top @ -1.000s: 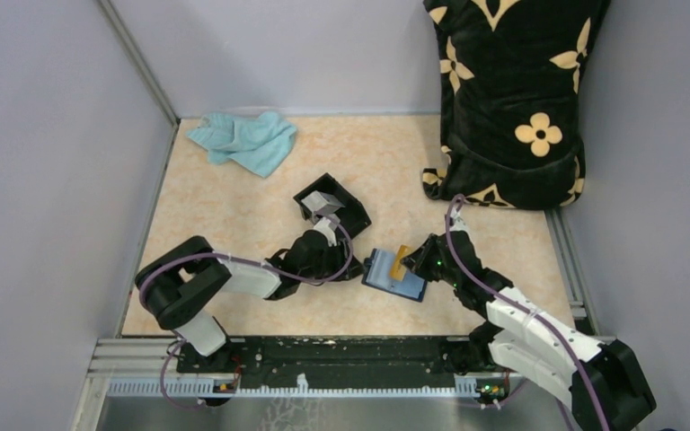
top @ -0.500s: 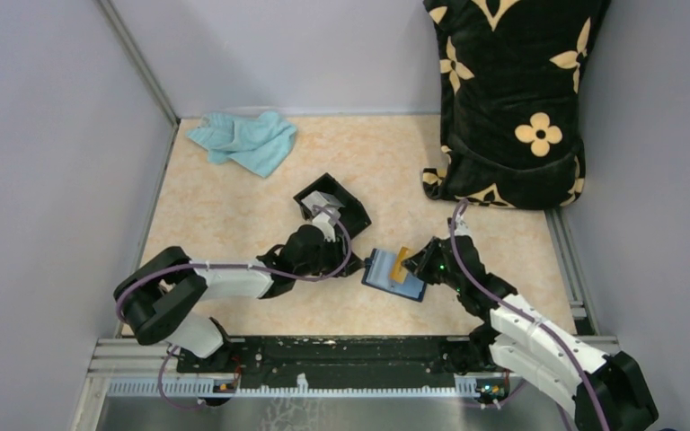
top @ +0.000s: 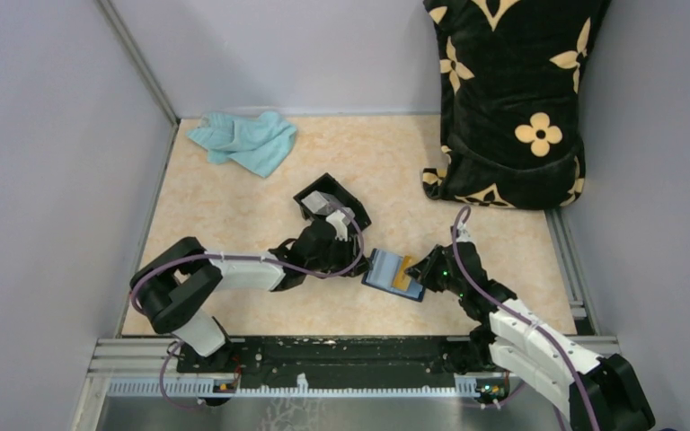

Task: Put the credit cards into the card holder
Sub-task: Insert the credit card into the card holder.

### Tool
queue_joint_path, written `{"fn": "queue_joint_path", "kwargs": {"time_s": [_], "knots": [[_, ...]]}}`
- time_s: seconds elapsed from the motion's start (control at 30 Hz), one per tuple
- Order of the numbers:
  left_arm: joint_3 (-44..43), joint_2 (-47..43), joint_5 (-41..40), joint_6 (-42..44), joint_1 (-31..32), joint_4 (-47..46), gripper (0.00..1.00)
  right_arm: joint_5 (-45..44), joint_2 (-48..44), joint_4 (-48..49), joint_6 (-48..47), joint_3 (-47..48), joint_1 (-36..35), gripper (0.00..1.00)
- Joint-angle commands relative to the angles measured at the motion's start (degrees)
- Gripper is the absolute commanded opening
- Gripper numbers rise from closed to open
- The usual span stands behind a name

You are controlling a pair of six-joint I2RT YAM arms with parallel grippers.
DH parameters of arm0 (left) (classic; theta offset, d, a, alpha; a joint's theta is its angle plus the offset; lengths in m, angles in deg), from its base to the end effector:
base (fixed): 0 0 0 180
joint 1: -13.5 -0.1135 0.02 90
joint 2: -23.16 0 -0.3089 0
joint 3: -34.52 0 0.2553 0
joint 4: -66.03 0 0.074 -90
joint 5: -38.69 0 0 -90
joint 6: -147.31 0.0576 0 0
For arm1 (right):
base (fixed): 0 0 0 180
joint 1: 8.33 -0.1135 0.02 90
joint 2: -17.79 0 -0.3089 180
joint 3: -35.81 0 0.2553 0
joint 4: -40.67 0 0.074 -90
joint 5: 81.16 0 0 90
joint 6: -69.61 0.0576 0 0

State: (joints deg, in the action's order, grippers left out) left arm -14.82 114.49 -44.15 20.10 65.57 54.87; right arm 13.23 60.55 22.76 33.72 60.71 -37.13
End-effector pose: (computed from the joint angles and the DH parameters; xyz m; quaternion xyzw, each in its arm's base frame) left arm 0.1969 -0.2643 0.1843 0.1428 0.8567 -0.3849 0.3125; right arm 0.1230 0.0727 0.1681 0.1778 0.8717 0.3271 0.3188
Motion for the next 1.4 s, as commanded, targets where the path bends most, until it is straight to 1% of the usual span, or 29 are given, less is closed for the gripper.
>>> {"fn": "queue_joint_path", "kwargs": {"time_s": [0.0,0.5,0.8,1.2,1.37], "knots": [[-1.84,1.74,0.89,0.88,0.73,0.67,0.42,2.3,-0.32,4.82,0.72,-0.77,1.18,0.0],[-2.83,4.78,-0.8,-0.99,1.01,-0.86,0.44,5.09,0.3,8.66,2.7,-3.08,2.05,0.0],[-1.82,5.7,-1.19,-2.33,1.12,-3.2,0.45,6.23,0.96,10.37,3.72,-4.37,3.33,0.0],[-0.32,6.14,-1.1,-3.38,1.18,-4.47,0.45,9.14,3.43,15.98,5.72,-6.64,5.31,0.0],[0.43,6.42,-1.26,-3.77,1.4,-4.65,0.45,9.94,2.76,16.63,6.41,-6.92,5.81,0.0]]}}
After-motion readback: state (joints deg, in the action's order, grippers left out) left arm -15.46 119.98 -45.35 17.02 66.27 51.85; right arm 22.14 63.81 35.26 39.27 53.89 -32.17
